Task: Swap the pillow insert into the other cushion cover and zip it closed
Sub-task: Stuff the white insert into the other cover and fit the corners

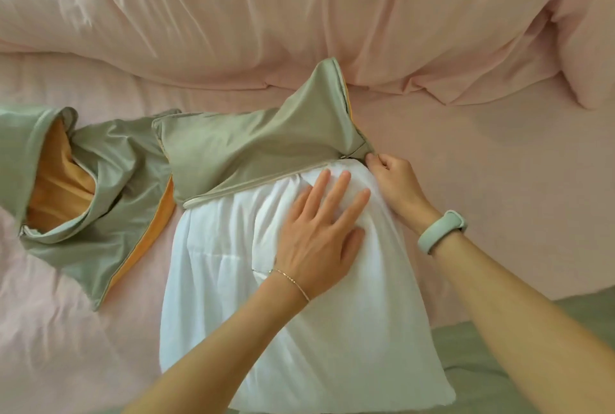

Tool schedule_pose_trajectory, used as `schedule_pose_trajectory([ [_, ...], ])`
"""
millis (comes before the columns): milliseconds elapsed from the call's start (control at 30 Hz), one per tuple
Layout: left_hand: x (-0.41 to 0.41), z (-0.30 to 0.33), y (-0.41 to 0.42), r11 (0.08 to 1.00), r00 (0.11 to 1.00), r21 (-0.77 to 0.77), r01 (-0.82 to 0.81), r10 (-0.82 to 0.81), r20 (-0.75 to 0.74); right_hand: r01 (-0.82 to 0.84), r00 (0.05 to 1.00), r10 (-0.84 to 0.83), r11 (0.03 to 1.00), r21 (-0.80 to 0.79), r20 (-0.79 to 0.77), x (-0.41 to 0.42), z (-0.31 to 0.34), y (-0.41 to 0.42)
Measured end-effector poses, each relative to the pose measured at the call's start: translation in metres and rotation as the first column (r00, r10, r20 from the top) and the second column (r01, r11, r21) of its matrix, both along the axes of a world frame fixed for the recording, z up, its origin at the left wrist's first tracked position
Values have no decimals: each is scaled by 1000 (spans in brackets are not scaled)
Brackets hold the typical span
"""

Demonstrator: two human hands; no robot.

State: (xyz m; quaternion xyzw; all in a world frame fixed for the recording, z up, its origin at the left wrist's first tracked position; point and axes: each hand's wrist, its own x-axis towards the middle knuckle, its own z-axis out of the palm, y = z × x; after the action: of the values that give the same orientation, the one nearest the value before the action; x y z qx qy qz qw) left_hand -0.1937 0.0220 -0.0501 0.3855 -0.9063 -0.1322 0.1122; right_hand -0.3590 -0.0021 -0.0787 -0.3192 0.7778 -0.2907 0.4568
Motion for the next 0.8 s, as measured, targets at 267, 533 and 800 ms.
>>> schedule_pose_trajectory([
  [267, 48, -45, -32, 982, 952, -69, -174, 186, 244, -85, 994, 81, 995, -50, -76, -1, 7, -4],
  [533, 43, -36, -46, 982, 984, 149, -113, 90, 155, -7, 989, 12, 999, 38, -147, 11, 5, -4],
  [800, 52, -35, 27, 997, 962, -27, -78, 68, -265, -129, 885, 205, 971, 202, -417, -3, 3, 14],
])
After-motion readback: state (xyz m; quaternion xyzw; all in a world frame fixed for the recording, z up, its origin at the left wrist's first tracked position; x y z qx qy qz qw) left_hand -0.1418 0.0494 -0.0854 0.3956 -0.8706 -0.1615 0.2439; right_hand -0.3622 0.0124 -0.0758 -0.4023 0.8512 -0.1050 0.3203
